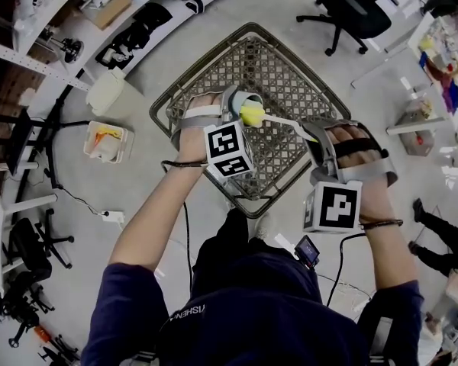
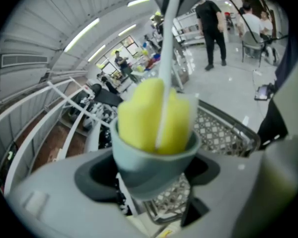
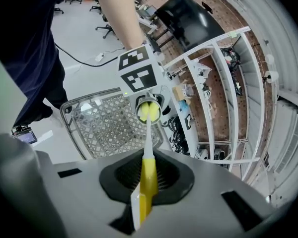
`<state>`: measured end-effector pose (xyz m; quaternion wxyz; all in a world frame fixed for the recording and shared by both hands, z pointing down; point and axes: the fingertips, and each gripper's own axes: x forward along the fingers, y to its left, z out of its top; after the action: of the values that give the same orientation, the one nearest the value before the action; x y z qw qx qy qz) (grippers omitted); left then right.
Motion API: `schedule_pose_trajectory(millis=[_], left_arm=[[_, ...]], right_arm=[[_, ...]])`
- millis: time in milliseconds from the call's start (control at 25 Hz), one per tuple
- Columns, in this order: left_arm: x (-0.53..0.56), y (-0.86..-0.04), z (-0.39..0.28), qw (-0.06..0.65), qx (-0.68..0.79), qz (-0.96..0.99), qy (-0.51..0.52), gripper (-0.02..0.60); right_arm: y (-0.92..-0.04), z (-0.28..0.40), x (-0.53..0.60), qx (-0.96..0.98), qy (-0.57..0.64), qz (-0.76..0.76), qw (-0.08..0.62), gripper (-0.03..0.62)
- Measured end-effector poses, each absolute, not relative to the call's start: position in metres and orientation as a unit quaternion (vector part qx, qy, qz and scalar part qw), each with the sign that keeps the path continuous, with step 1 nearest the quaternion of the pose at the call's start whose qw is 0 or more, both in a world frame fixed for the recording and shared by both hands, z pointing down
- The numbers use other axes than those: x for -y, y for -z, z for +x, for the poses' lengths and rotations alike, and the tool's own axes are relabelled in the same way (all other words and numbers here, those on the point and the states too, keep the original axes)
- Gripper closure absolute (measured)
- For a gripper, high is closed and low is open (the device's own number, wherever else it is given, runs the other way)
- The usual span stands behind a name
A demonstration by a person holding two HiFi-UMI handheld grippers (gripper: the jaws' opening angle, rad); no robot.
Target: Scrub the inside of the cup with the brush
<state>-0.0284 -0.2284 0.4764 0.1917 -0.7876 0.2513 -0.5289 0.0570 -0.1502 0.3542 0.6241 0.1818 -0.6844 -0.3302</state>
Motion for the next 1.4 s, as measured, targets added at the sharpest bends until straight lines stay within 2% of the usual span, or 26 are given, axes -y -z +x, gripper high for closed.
schedule_pose_trajectory(millis=[920, 1400], left_arm=[[0.23, -0.467, -0.017, 0.207, -0.251, -0.788, 0.523, 0.198], [0.232, -0.477, -0.024, 0.201, -0.25, -0.784, 0.532, 0.199]], right_arm=[[-0.366, 0.081, 0.172, 0.689, 0.316, 0.209, 0.618, 0.566], [-0.363, 0.06, 0.156, 0.702, 0.322, 0.192, 0.606, 0.566]])
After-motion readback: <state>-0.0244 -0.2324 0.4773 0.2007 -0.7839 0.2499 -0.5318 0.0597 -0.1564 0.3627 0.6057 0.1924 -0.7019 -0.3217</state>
